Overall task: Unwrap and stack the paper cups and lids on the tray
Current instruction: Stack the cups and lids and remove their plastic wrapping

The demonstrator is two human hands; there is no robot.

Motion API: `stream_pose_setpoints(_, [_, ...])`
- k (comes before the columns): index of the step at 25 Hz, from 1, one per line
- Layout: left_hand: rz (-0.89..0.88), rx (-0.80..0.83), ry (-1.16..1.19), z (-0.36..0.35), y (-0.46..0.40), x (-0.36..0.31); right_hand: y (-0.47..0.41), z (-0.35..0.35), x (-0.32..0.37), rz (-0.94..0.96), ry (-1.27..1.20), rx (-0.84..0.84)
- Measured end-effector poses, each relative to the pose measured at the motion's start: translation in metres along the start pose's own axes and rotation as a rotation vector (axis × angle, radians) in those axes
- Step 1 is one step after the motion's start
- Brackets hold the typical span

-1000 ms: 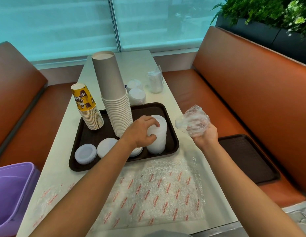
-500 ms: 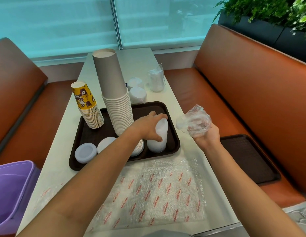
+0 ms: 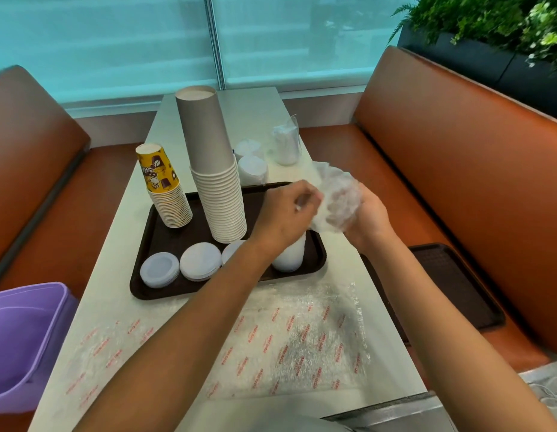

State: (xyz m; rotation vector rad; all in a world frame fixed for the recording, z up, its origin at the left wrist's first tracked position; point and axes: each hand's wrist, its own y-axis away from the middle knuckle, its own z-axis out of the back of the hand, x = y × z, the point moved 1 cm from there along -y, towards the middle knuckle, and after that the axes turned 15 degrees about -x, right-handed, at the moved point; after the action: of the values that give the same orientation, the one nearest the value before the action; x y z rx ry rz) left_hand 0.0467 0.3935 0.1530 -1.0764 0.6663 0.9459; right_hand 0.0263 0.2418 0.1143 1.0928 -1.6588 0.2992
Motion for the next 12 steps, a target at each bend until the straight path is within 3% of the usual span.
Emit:
stream_pose_setpoints(2, [0.32, -0.167, 0.33, 0.012, 0.003, 0.007, 0.005, 0.007, 0.004, 0.11, 0.137, -0.065])
stream_pose_setpoints(4, [0.597, -0.204, 0.604, 0.024, 0.011, 0.008, 0.01, 0.018, 0.009, 0.097, 0.172, 0.081])
stream_pose_setpoints(5, [0.654, -0.177, 0.649, 0.029, 0.018, 0.007, 0.014, 0.024, 0.011, 0.056, 0.167, 0.206])
stream_pose_setpoints(8, [0.59, -0.061, 0.531, 0.037, 0.039, 0.009, 0.034, 0.035, 0.006, -0.048, 0.19, 0.481])
stream_pose_setpoints(10, [0.475, -0.011, 0.393, 0.038, 0.052, 0.014, 0.045, 0.035, -0.01, -0.013, 0.229, 0.455])
stream_pose_setpoints(12, [0.45, -0.078, 0.406, 0.038, 0.064, 0.015, 0.057, 0.03, -0.023, 0.058, 0.293, 0.297])
